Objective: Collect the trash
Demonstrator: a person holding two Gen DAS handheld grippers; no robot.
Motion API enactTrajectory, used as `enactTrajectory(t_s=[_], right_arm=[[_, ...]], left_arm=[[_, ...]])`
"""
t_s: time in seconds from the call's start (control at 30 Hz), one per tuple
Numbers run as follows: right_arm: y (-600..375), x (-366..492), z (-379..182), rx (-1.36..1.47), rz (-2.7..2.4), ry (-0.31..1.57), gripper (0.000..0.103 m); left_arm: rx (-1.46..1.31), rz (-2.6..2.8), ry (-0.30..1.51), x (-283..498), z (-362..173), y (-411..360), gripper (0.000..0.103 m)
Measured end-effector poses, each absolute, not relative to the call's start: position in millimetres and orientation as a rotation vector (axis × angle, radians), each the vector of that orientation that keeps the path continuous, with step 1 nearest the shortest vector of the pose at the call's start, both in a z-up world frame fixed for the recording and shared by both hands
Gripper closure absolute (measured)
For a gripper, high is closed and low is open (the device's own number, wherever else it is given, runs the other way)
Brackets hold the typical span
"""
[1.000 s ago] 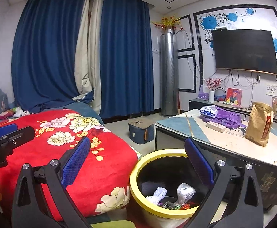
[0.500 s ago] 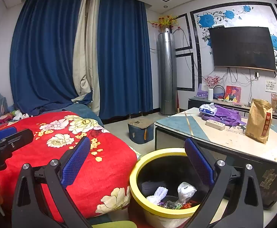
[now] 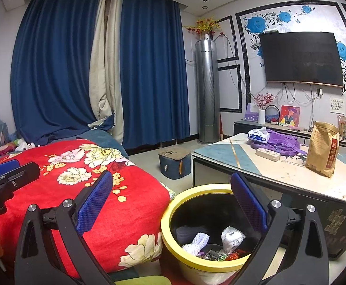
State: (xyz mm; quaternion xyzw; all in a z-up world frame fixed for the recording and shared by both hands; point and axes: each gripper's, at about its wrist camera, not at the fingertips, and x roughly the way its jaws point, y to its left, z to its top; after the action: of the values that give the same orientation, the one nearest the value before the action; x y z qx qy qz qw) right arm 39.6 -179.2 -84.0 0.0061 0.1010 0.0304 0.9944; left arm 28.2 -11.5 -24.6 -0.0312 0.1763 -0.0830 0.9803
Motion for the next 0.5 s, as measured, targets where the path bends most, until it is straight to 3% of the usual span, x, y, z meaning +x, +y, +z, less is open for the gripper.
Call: enactTrajectory(t_s=[0.5], right_arm=[[-176.7,39.0,-85.2,0.015,0.052,0.205,0.006]], left_arm=[[-0.060,-0.167,0.355,27.9,-24.8,-12.7,0.011]])
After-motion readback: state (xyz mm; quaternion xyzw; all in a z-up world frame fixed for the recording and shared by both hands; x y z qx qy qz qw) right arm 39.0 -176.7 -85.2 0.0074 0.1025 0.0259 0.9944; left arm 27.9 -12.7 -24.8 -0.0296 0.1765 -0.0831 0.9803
